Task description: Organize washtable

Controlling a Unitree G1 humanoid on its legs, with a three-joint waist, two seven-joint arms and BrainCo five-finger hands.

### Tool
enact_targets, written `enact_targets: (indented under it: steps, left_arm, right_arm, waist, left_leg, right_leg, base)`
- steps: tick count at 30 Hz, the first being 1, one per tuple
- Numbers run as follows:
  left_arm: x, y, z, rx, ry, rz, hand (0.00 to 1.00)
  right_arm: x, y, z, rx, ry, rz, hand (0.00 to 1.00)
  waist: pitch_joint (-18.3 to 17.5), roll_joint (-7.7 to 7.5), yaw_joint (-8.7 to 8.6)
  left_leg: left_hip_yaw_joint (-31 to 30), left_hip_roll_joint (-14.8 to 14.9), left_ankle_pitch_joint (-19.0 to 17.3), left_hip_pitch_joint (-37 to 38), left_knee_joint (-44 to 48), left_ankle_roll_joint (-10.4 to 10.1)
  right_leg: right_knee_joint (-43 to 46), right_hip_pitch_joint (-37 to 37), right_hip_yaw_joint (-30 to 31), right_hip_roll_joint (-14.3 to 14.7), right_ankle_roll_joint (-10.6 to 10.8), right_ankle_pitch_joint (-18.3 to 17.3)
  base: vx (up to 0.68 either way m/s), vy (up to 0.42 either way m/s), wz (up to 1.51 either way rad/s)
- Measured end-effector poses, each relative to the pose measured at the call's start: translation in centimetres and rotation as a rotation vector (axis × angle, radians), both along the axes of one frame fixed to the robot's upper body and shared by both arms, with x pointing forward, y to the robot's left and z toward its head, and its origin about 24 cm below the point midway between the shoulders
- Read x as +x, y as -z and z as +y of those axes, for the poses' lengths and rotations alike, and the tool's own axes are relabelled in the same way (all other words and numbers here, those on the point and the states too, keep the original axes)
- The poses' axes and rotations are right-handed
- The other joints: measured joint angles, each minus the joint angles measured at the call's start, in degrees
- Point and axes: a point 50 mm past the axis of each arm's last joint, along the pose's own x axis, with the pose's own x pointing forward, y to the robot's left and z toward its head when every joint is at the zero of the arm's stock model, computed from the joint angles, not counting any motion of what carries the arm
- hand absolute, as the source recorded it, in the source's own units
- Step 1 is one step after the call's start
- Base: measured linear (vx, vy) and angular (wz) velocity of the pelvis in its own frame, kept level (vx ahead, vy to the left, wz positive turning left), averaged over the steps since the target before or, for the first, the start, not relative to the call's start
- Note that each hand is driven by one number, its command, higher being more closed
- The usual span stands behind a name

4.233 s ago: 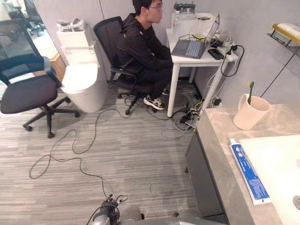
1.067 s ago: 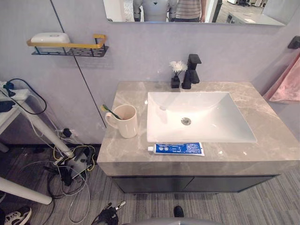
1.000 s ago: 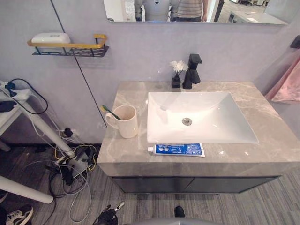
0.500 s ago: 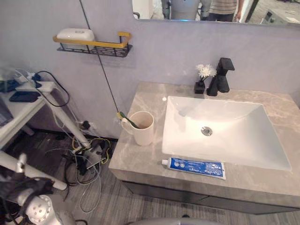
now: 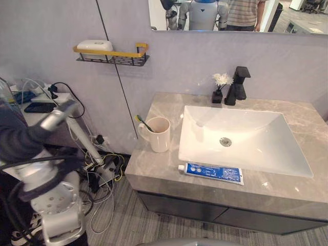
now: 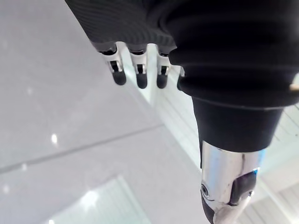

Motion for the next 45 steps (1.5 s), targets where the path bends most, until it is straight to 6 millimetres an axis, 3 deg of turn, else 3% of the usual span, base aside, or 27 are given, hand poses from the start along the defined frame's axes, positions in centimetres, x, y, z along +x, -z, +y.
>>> enact_targets:
  steps: [1,6,8,13,16,20,27,45]
  left_arm:
    - [0.2,0.1,-0.8,0.030,0.066,0.019,0.00]
    - [0.7,1.0,-8.6,0.419,0.596,0.119,0.00]
    - [1.1,1.7,-10.7,0.539,0.711,0.161,0.00]
    - [2.5,4.1,-14.4,0.786,0.847,0.298,0.00]
    - [2.0,5.2,-15.9,0.901,0.874,0.304,0.00]
    - [1.5,5.9,-16.7,0.950,0.916,0.316,0.00]
    - [2.5,8.4,-17.9,1.053,0.880,0.429,0.00]
    - [3.9,10.7,-18.0,1.029,0.783,0.596,0.00]
  right_arm:
    - [0.0,0.0,0.1,0.002,-0.007,0.002,0.00]
    - [0.4,-0.1,-0.4,0.001,-0.040,-0.012,0.00]
    - [0.7,-0.2,-0.8,-0.008,-0.047,-0.019,0.00]
    - [1.7,-0.2,-0.8,0.006,-0.056,-0.033,0.00]
    - [1.9,-0.2,-0.7,0.009,-0.058,-0.036,0.00]
    - [2.2,-0.2,-0.5,0.015,-0.060,-0.040,0.00]
    - [2.2,-0.2,-0.6,0.014,-0.056,-0.040,0.00]
    - [2.0,-0.1,-0.5,0.023,-0.046,-0.027,0.00]
  waist:
    - [0.02,0.03,-0.05]
    - [0.24,0.54,-1.50]
    - [0.40,1.21,-1.70]
    - [0.47,1.69,-3.39]
    - [0.40,1.80,-3.95]
    - [0.68,1.37,-4.16]
    - [0.71,1.37,-4.32]
    - [0.63,1.30,-4.37]
  left_leg:
    - [0.00,0.01,0.01,0.00,-0.02,-0.01]
    - [0.90,0.02,0.14,-0.03,-0.60,-0.21]
    - [1.39,0.00,0.19,-0.17,-0.79,-0.26]
    - [1.98,0.14,0.64,-1.62,-0.81,-0.30]
    - [2.14,0.04,0.64,-1.46,-0.65,-0.29]
    - [2.40,-0.01,0.64,-1.41,-0.50,-0.29]
    - [1.58,0.03,0.44,-1.81,0.14,-0.03]
    - [0.22,0.00,0.44,-2.61,0.24,-0.04]
  right_leg:
    - [0.00,-0.02,0.00,0.01,-0.02,0.05]
    - [-0.03,-0.87,0.89,0.06,0.09,0.29]
    - [-0.02,-1.34,1.28,0.07,0.01,0.47]
    - [0.01,-3.21,1.70,0.31,0.13,1.12]
    - [0.02,-3.19,1.98,0.24,0.18,1.17]
    - [0.02,-3.16,2.17,0.19,0.16,1.15]
    - [0.01,-2.44,1.20,0.08,-0.14,0.91]
    - [0.02,-2.51,0.00,-0.03,0.02,0.99]
  base:
    - [-0.04,-0.008,0.00]
    - [-0.01,0.001,-0.08]
    - [0.01,0.008,-0.12]
    - [0.04,-0.001,-0.07]
    - [0.06,0.017,-0.02]
    - [0.02,0.008,-0.02]
    - [-0.04,-0.010,0.07]
    - [0.01,0.001,0.03]
